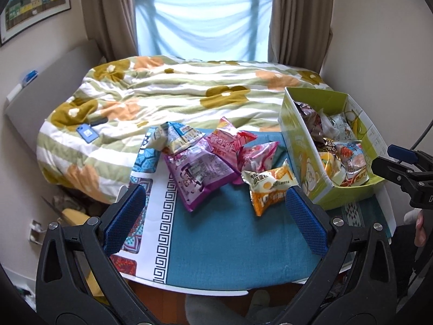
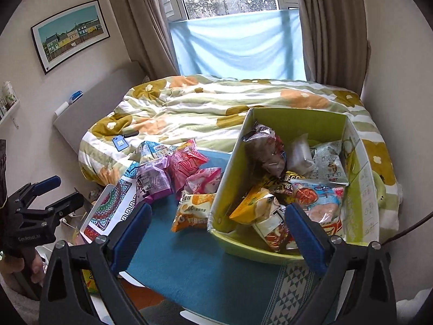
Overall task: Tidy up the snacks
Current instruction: 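Withdraw both grippers from the box back toward the snack pile, then grasp the purple barcode bag with the left gripper while the right grasps the orange egg-roll bag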
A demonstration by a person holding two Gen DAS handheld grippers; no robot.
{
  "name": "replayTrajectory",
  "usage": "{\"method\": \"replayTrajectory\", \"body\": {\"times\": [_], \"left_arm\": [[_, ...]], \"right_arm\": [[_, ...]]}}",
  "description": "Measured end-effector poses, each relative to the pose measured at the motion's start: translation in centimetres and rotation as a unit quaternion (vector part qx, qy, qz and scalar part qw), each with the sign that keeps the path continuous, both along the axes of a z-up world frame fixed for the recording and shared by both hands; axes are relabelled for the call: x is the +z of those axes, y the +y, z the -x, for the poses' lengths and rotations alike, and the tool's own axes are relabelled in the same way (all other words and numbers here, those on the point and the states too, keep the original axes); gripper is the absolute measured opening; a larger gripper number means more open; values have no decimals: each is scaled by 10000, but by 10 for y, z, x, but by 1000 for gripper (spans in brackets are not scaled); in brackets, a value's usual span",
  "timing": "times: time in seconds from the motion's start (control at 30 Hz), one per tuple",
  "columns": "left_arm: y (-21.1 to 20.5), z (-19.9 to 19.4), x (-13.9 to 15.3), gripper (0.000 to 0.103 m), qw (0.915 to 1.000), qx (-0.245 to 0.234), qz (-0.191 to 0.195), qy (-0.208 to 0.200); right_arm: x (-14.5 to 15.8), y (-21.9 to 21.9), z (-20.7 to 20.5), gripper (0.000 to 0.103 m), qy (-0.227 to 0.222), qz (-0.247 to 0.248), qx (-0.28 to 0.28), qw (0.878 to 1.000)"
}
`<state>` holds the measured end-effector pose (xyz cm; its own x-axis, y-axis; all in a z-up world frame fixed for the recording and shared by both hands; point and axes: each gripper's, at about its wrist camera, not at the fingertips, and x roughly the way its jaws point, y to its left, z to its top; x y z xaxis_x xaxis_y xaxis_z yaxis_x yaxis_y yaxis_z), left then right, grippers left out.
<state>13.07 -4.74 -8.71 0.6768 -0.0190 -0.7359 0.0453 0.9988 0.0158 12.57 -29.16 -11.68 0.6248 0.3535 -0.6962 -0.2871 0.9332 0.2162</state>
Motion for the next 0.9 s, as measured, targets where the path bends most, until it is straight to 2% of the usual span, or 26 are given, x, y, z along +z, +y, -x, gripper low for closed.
{"method": "replayTrajectory", "body": {"times": [0.2, 0.3, 0.43, 0.63, 0.8, 0.9], "left_arm": [[28, -38, -20, 102, 9978, -618, -131, 182], [35, -58, -32, 102, 9937, -1038, -362, 214], [39, -86, -54, 102, 9847, -1576, -541, 513], [41, -123, -90, 102, 9661, -2325, -842, 744], [43, -154, -118, 102, 9551, -2704, -650, 1023], [42, -166, -133, 102, 9495, -2855, -691, 1104]], "right_arm": [[-15, 34, -3, 98, 79, 100, -371, 9992], [-23, 49, -7, 98, 229, -52, -705, 9972], [-37, 68, -15, 98, 335, -105, -1273, 9912], [-53, 90, -32, 98, 577, -62, -2074, 9765], [-69, 114, -42, 98, 747, -125, -2421, 9673], [-81, 126, -46, 98, 842, -139, -2598, 9619]]}}
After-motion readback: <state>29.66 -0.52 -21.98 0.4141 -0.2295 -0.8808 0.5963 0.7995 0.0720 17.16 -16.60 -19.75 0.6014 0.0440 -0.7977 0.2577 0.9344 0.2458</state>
